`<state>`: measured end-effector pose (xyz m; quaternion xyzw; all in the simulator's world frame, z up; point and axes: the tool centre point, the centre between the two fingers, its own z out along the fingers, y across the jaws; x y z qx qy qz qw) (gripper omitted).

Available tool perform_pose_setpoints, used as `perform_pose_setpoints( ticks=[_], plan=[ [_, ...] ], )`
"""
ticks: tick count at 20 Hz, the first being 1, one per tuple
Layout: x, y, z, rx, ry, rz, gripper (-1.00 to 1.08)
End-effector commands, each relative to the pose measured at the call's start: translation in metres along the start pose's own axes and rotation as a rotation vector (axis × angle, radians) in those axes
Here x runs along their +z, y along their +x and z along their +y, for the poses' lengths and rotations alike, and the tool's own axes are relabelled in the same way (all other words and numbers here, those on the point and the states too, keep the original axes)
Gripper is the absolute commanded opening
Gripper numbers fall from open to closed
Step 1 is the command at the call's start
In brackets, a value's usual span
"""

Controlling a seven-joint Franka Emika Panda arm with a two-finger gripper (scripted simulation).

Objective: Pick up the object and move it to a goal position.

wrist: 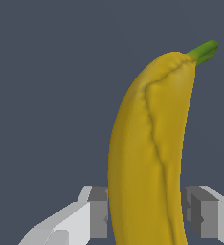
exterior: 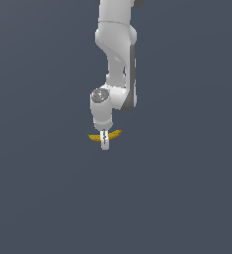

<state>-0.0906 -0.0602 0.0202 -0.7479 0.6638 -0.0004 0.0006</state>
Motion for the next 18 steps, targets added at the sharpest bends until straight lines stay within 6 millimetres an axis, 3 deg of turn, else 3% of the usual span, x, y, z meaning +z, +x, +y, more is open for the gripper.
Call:
perform_pose_setpoints(
  ticks=[1, 8, 18],
  plan=[
    [-0.003, -0.003, -0.003, -0.001, 0.001, 0.0, -1.0],
    [-0.026, -0.024, -0.024, 0.0, 0.0, 0.001, -1.0],
    [-0.083, -0.077, -0.081, 0.0, -0.001, 0.003, -1.0]
  ],
)
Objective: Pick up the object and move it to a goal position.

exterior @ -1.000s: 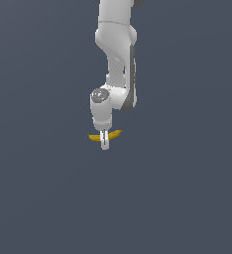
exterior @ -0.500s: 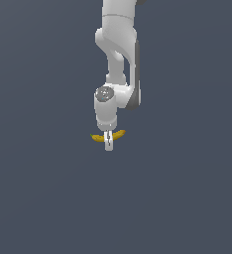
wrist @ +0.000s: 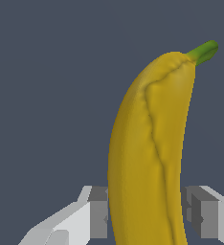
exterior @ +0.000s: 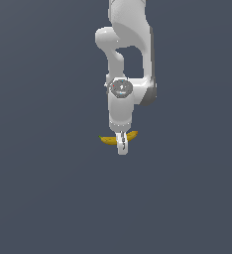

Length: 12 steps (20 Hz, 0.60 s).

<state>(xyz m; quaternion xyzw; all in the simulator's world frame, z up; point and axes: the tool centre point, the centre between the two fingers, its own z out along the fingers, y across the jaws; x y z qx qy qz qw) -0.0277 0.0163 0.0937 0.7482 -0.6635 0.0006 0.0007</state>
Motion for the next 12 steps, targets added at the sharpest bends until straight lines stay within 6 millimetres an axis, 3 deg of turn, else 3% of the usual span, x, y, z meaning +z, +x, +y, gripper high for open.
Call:
perform_pose_setpoints(
  ticks=[1, 12],
  plan=[
    [-0.015, -0.013, -0.014, 0.001, 0.001, 0.001, -1.0],
    [-0.044, -0.04, -0.046, 0.0, 0.0, -0.001, -1.0]
  ],
)
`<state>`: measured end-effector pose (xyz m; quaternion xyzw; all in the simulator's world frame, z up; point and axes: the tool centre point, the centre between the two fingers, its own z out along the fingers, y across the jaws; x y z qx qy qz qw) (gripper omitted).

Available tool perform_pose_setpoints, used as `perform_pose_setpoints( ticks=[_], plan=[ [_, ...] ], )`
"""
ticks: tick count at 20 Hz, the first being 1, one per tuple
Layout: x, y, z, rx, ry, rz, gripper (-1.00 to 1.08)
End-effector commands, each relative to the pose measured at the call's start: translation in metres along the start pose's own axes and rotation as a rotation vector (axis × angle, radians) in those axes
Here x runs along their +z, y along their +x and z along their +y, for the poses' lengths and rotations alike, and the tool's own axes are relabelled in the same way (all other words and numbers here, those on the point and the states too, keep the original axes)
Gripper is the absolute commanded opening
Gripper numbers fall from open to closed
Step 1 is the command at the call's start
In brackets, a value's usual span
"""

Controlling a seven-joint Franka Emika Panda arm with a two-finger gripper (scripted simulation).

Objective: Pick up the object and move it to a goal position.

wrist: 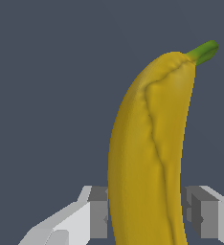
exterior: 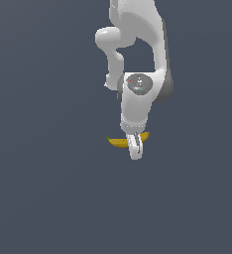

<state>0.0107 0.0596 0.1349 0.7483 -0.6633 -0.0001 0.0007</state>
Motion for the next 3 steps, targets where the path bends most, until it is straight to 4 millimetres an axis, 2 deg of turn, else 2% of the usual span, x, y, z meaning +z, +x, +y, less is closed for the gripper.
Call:
perform_pose_setpoints(
  ticks=[1, 3],
  plan=[
    [-0.0036, -0.0021, -0.0037, 0.001, 0.001, 0.0, -1.0],
    [-0.0041, -0.0026, -0.0043, 0.001, 0.001, 0.0, -1.0]
  ],
)
